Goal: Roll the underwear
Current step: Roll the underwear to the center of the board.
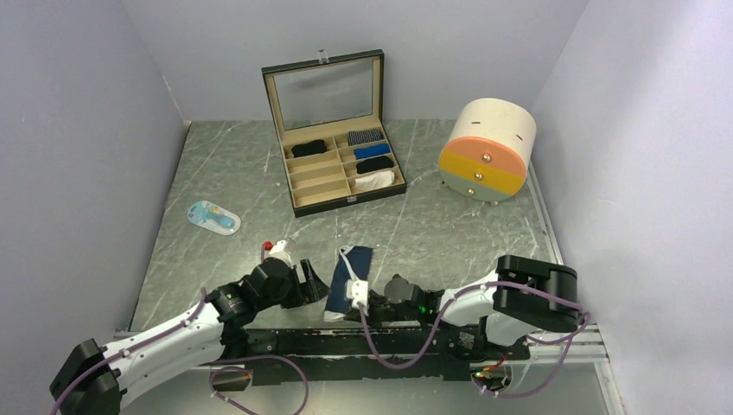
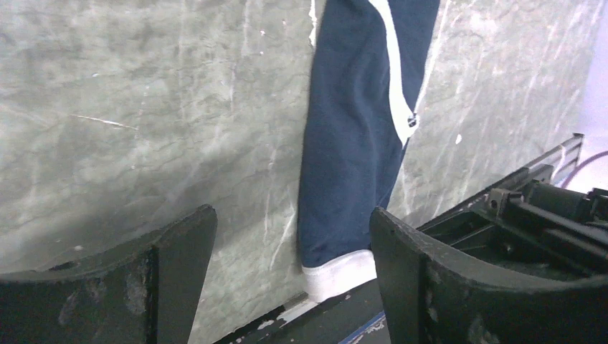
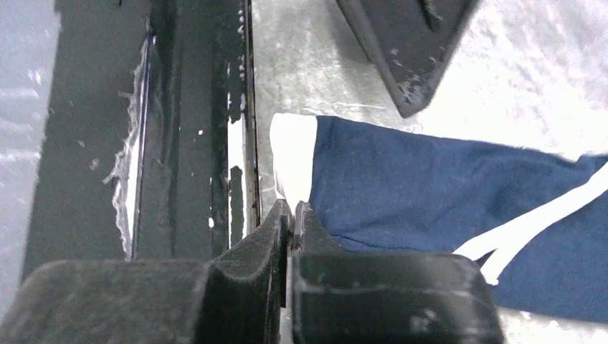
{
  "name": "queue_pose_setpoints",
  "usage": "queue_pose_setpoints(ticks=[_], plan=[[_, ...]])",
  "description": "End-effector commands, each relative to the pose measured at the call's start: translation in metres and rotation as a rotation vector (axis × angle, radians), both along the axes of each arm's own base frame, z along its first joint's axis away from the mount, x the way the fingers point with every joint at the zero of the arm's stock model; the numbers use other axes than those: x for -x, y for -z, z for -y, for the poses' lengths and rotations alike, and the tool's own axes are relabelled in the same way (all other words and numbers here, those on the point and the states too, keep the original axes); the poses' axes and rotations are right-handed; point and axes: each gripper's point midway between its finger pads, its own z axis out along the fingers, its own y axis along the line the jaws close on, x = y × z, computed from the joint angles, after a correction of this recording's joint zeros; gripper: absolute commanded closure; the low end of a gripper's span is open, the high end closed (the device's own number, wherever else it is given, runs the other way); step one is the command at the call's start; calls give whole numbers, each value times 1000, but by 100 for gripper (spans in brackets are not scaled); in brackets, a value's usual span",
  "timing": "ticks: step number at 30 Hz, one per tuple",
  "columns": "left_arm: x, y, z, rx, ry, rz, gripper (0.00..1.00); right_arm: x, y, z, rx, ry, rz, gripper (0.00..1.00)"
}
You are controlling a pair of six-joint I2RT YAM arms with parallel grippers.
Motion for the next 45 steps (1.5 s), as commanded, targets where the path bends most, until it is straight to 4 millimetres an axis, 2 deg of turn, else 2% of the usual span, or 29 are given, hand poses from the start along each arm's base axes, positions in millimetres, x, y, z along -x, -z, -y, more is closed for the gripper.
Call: queue_pose_setpoints(ticks=[1,4,6,8,14,19,24,31,34,37,40,45], plan=[[-7,-7,-10,-70,-9,39,16,2,-29,-16,-143,54,-319,100],[-7,-12,-8,-69,6,51,16,-11,-24,-14,-138,159,-433,100],[-6,-16,-6,-53,25,64,8,-23,-14,-9,-132,266,-508,100],[-4,-19,-3,-35,42,75,6,-27,-6,-5,-121,317,-610,100],[0,-27,2,19,92,129,7,-39,3,3,-131,450,-842,100],[8,-33,22,95,238,198,7,-48,11,8,-108,526,-965,100],[14,-25,29,79,324,183,11,-55,26,17,-60,611,-1006,100],[13,-24,35,84,355,195,16,-60,31,25,-57,650,-1085,96],[14,-24,36,88,376,221,25,-58,29,25,-83,624,-1130,92],[12,-18,34,60,381,221,37,-56,20,24,-135,576,-1153,90],[13,-11,37,65,389,204,42,-55,17,24,-160,563,-1159,87],[4,2,35,26,336,171,46,-57,18,24,-157,566,-1147,83]])
